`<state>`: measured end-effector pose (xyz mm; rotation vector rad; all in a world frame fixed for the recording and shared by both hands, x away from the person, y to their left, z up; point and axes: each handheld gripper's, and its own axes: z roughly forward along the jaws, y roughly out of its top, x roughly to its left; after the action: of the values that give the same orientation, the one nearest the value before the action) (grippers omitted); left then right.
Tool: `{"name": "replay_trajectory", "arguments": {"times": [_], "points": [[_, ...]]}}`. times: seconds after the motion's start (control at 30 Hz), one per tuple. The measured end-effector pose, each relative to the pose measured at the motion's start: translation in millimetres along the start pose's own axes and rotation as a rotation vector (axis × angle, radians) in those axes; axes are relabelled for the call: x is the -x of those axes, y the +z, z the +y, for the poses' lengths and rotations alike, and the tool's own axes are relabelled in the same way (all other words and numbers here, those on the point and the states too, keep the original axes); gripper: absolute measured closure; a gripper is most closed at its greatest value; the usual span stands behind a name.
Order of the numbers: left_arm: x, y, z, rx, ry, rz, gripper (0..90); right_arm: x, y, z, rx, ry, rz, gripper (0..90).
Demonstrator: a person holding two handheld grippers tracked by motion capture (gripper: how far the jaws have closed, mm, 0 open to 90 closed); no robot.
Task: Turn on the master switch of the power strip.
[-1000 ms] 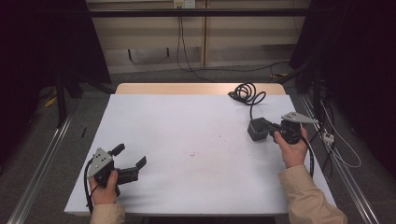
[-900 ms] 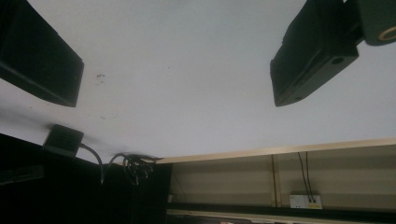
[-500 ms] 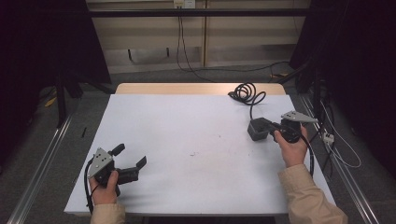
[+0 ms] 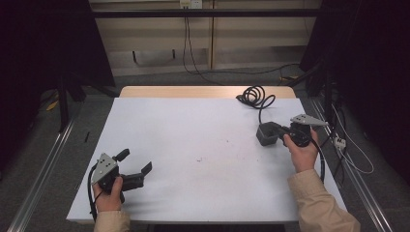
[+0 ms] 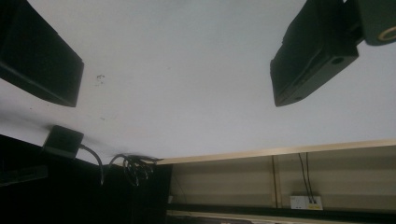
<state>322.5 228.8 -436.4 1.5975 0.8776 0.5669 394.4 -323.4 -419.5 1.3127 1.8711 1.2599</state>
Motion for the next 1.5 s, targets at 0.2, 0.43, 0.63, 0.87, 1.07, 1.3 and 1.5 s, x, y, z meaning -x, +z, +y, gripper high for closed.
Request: {"name": "replay_trajectory", "arguments": {"times": [0.2, 0.43, 0.63, 0.87, 1.07, 1.3, 1.5], "points": [[0.0, 0.0, 0.0, 0.001, 0.000, -0.001, 2.4, 0.5, 1.6, -1.0, -0.009, 0.000, -0.006, 90.0], [-0.4, 0.2, -0.3, -0.004, 0.002, 0.001, 2.4, 2.7, 3.5, -2.5, -0.016, 0.002, -0.012, 90.0], [-0.5, 0.0, -0.2, -0.002, -0.002, 0.003, 2.4, 2.5, 4.1, -3.6, -0.027, 0.002, -0.015, 90.0], [-0.8, 0.0, -0.3, -0.003, -0.003, 0.003, 2.4, 3.6, 5.7, -5.2, -0.038, -0.010, -0.022, 90.0], [-0.7, 0.1, -0.2, -0.002, -0.003, 0.003, 2.4, 3.5, 6.0, -5.6, -0.041, -0.010, -0.020, 90.0], [-1.1, 0.0, -0.2, -0.006, 0.002, 0.004, 2.4, 3.8, 6.1, -6.1, -0.043, -0.011, -0.024, 90.0], [-0.8, 0.2, -0.1, -0.005, 0.003, 0.003, 2.4, 3.8, 6.1, -6.1, -0.042, -0.015, -0.024, 90.0]]}}
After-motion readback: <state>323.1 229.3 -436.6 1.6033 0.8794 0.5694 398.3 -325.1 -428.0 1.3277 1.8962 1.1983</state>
